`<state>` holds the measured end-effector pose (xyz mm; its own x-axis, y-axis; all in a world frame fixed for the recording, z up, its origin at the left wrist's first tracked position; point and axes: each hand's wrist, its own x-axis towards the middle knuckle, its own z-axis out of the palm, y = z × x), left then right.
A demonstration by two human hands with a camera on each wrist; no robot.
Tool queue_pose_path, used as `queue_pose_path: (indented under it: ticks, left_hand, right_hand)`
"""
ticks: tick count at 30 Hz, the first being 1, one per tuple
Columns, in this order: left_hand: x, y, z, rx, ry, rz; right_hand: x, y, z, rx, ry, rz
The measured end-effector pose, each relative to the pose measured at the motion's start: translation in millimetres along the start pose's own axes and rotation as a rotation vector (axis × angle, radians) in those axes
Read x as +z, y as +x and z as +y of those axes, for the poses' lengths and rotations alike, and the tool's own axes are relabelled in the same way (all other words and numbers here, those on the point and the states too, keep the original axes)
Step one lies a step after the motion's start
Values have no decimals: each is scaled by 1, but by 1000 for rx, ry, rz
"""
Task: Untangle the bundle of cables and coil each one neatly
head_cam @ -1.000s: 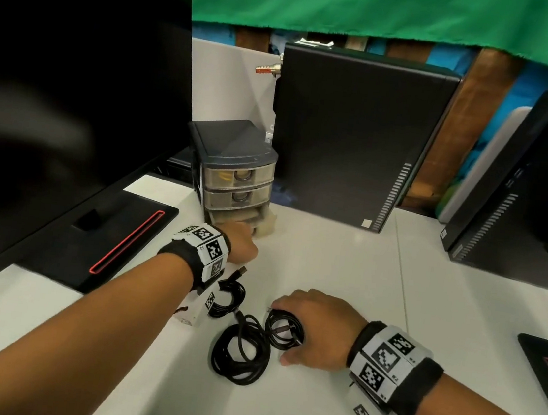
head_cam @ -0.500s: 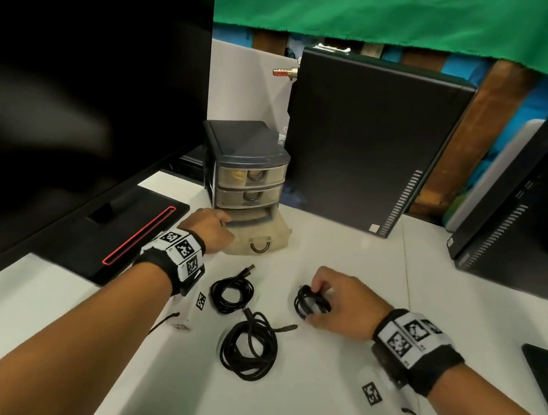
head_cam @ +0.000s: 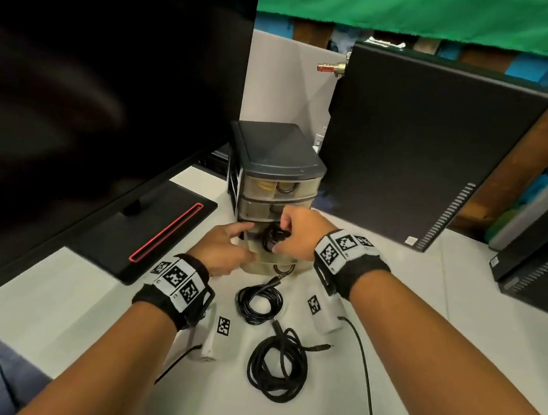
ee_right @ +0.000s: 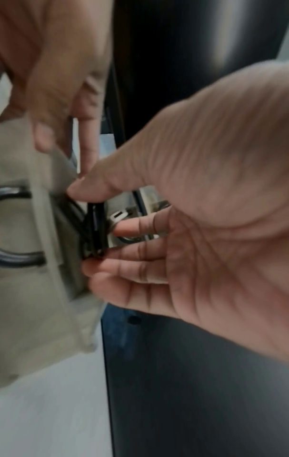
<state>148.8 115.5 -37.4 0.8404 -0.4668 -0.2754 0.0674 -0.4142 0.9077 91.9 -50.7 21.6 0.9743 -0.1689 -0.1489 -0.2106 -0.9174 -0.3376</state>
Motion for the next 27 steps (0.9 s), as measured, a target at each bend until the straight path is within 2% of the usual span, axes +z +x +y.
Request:
queue_pose_path:
  ticks: [2, 5, 9, 14, 16, 19, 24, 27]
  left_hand:
    - [-2, -1, 1, 2, -18, -24]
    - [-5, -1, 1, -15, -49, -34]
    - [-4, -3, 3, -34, -89, -37]
    - [-5, -5, 0, -31, -128, -70]
    - [-6, -6, 1, -31, -135, -74]
    - [-5, -8, 2, -30, -133, -73]
    - [-6, -8, 2, -19, -127, -69]
    - [-7, -10, 4, -18, -113, -75]
  right_hand:
    - [8, 3, -1, -3, -38, -7]
    - [13, -2, 1, 4, -84, 57]
    - [16, -7, -3, -13, -167, -47]
    - [21, -4, -4, -65, -10, -96]
    - [20, -6, -2, -84, 46, -56]
    - [20, -8, 0, -55, -22, 32]
    - [33, 1, -9, -31, -106, -113]
    - [32, 3, -9, -51, -46, -198]
